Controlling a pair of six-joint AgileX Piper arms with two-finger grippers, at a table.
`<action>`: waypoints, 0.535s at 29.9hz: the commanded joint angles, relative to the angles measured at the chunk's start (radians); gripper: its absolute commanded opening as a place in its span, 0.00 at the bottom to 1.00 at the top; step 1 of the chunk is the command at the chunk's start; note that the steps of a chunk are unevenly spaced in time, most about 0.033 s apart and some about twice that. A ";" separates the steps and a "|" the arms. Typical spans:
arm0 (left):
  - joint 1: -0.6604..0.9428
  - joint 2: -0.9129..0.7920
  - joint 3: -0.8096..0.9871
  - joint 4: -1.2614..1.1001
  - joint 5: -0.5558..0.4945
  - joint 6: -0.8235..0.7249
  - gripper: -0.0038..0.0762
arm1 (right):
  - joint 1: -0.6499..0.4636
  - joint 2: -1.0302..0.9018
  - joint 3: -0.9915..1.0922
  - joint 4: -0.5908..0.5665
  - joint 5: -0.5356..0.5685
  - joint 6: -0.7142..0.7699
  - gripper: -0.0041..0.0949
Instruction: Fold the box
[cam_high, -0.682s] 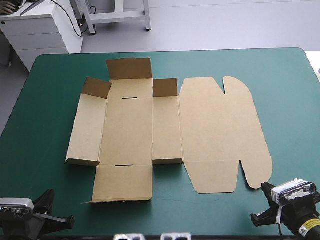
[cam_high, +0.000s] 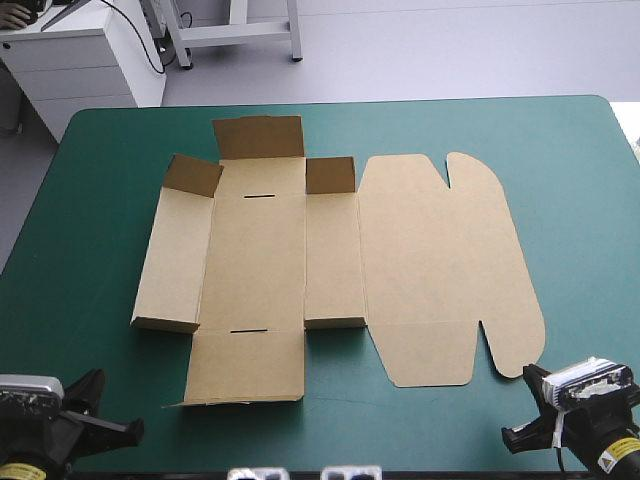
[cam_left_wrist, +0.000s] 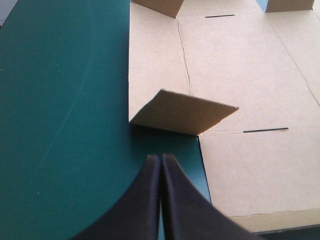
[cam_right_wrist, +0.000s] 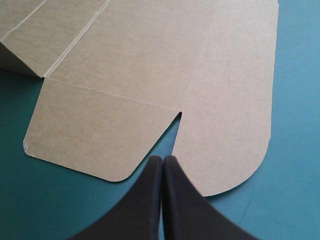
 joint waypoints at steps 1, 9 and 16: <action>-0.001 0.167 -0.115 0.002 -0.073 0.004 0.04 | -0.004 0.015 -0.032 -0.002 -0.064 -0.001 0.02; -0.001 0.646 -0.358 0.064 -0.072 0.018 0.04 | -0.004 0.015 -0.032 -0.002 -0.064 -0.001 0.02; -0.001 1.028 -0.543 0.021 -0.014 0.132 0.04 | -0.004 0.015 -0.032 -0.002 -0.064 -0.001 0.02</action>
